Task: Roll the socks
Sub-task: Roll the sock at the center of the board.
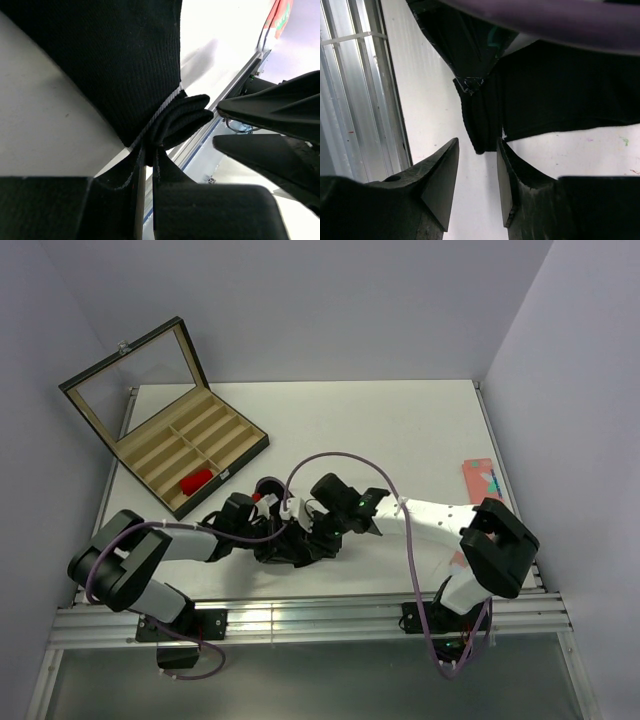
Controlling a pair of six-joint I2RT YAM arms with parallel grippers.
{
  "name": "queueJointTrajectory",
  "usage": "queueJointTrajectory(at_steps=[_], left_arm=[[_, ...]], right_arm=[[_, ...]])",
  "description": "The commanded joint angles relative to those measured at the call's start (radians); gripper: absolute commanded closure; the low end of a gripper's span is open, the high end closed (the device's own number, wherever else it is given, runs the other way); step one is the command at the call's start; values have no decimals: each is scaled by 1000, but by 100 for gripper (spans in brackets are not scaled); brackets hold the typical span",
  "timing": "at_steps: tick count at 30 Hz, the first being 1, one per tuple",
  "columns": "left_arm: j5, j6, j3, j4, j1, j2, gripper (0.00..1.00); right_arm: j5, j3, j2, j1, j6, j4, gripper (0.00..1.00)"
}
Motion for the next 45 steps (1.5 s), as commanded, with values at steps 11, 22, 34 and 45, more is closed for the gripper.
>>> queueJointTrajectory(at_steps=[11,22,34,45], left_arm=[[59,16,39,2,12,32,99],[54,17,34,10,14,34,100],[18,-37,-39,148,14,-2,80],[-45,-49,-111,226,14,-77,67]], right_arm=[[5,39,79,41,-30,0,54],[3,77,139,53,16,-14,69],[-115,200,246,-17,112,-144,92],[-216,296,397,-122,220,-218,93]])
